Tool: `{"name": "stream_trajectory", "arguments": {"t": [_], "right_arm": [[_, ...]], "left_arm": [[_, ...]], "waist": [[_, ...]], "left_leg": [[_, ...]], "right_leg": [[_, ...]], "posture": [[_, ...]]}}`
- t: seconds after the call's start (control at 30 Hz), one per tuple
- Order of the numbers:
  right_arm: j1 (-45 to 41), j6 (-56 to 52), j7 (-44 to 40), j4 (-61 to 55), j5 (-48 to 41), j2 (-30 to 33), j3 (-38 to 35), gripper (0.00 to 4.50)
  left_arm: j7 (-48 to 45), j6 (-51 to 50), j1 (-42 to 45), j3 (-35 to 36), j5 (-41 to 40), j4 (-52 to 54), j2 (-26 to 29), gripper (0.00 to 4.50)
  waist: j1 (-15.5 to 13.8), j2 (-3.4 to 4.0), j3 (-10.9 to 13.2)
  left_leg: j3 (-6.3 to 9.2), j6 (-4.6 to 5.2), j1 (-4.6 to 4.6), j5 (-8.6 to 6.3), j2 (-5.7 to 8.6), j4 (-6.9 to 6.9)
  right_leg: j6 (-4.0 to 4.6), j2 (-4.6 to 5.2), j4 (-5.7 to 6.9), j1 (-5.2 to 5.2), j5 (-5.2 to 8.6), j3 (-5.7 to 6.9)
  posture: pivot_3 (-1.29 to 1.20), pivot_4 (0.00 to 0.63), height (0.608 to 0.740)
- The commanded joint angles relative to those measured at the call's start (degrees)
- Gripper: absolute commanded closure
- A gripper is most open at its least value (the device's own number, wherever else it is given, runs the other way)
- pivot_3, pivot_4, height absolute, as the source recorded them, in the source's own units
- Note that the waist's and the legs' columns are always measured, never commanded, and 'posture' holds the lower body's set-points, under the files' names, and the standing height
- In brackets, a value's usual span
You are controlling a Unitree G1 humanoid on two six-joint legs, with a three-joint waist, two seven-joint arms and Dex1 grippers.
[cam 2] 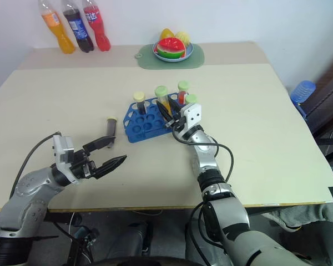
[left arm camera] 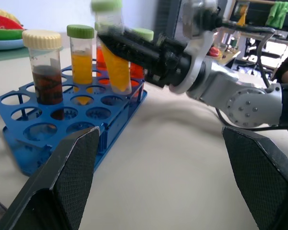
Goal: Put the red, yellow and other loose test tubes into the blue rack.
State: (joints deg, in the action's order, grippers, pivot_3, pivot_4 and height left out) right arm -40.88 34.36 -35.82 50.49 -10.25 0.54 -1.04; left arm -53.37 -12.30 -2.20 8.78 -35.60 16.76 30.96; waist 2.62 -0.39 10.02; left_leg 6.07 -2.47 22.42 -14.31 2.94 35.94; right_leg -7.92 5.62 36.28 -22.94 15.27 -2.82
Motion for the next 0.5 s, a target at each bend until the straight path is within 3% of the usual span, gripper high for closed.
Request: {"name": "stream_trajectory", "arguments": {"t": [0.03,0.13,0.37,0.5], "right_arm": [[-1.19,0.99,0.57,3.75,1.03,-0.25,-0.31,3.68],[-2.01,0.58,-2.8,5.94,-0.41,-0.28,-0.8,3.68],[0.58,3.89,-6.84,1.52,2.52,1.85,1.7,0.18],[5.38,0.5,-9.65,-9.64,2.41,6.64,3.26,0.04]], "left_arm": [[0.13,0.69,-0.32,1.4,-0.58,1.65,0.06,0.26],[0.52,0.89,-0.53,1.14,-0.35,1.74,-0.31,0.26],[5.65,-1.29,-0.93,2.69,-2.04,3.55,-2.23,0.26],[16.9,-2.95,-0.07,4.93,0.23,6.11,-5.6,0.26]], "waist": [[0.04,0.0,0.0],[0.1,0.0,-0.01],[0.04,0.04,0.02],[-0.39,0.03,0.01]], "left_leg": [[0.01,0.0,0.0,0.0,0.0,0.0],[0.01,0.0,-0.02,0.0,0.0,0.0],[0.01,0.0,-0.02,0.0,0.0,-0.03],[0.04,0.0,0.0,0.0,0.01,0.0]], "right_leg": [[0.0,0.0,0.0,0.0,0.0,0.0],[0.0,0.0,0.01,0.01,0.0,0.0],[0.0,-0.01,0.0,0.0,0.0,0.0],[0.0,0.0,-0.02,0.02,0.0,0.0]], "posture": [[0.0,0.15,0.74],[0.0,0.15,0.74],[0.0,0.15,0.74],[0.0,0.15,0.74]]}}
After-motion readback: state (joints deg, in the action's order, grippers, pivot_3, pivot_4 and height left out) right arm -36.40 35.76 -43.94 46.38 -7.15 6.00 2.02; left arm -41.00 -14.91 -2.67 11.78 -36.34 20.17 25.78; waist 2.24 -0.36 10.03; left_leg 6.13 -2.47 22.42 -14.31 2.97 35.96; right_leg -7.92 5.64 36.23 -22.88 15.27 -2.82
